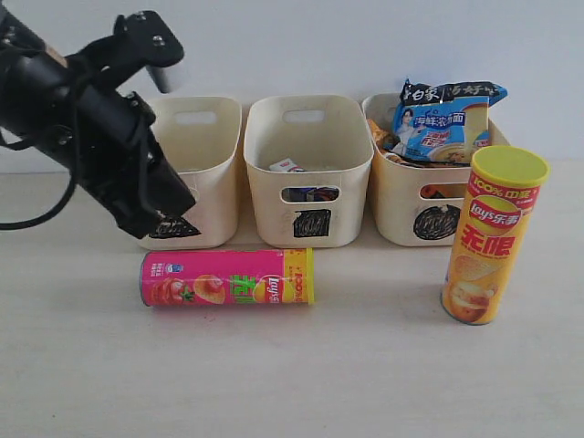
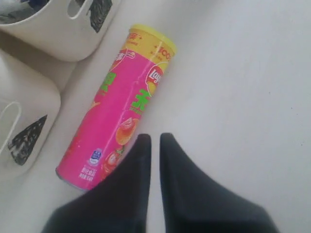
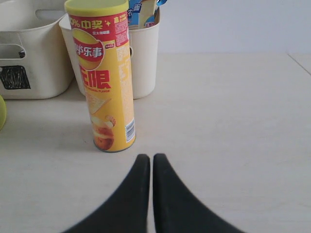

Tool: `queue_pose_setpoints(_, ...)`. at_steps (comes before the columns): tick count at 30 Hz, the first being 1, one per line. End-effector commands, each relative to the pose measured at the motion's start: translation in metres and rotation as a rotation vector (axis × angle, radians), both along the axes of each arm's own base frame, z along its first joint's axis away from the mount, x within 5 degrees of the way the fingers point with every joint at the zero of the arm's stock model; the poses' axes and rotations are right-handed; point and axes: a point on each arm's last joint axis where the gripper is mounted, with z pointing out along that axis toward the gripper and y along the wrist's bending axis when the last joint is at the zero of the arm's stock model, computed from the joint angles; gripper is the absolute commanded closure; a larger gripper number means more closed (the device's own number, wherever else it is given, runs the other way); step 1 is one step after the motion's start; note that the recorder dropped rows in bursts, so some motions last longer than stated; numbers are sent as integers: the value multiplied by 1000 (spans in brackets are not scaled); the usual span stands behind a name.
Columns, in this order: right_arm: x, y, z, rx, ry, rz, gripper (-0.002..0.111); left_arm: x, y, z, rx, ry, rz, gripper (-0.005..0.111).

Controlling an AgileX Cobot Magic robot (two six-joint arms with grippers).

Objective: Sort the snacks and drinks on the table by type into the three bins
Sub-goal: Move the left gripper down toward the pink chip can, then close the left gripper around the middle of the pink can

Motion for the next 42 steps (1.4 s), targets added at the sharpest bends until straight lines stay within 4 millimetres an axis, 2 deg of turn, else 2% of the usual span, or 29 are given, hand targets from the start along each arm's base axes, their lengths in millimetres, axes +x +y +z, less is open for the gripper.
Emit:
queue_pose_setpoints(1, 0, -1, -1, -7, -4, -7, 108, 17, -13, -12, 49, 31, -128, 102)
queue_pose_setpoints(9, 0, -1, -1, -6, -6, -7, 108, 49, -27, -39, 129, 45, -252, 102)
queue_pose_setpoints(15, 0, -1, -1, -6, -6, -7, 108, 65, -35, -54, 154, 40, -317, 102)
queue_pose_setpoints(20, 0, -1, -1, -6, -6, -7, 108, 77, -42, -67, 181, 114, -354, 100)
queue_pose_setpoints(23, 0, -1, -1, -6, -6, -7, 108, 85, -45, -71, 205, 132, -371, 85)
queue_pose_setpoints(28, 0, -1, -1, -6, -6, -7, 108, 98, -50, -78, 213, 136, -361, 39)
queue_pose_setpoints(30, 0, -1, -1, -6, -6, -7, 108, 101, -51, -82, 214, 142, -359, 26)
queue_pose_setpoints(42, 0, -1, -1, -6, -6, -7, 108, 108, -53, -114, 263, 189, -368, 6)
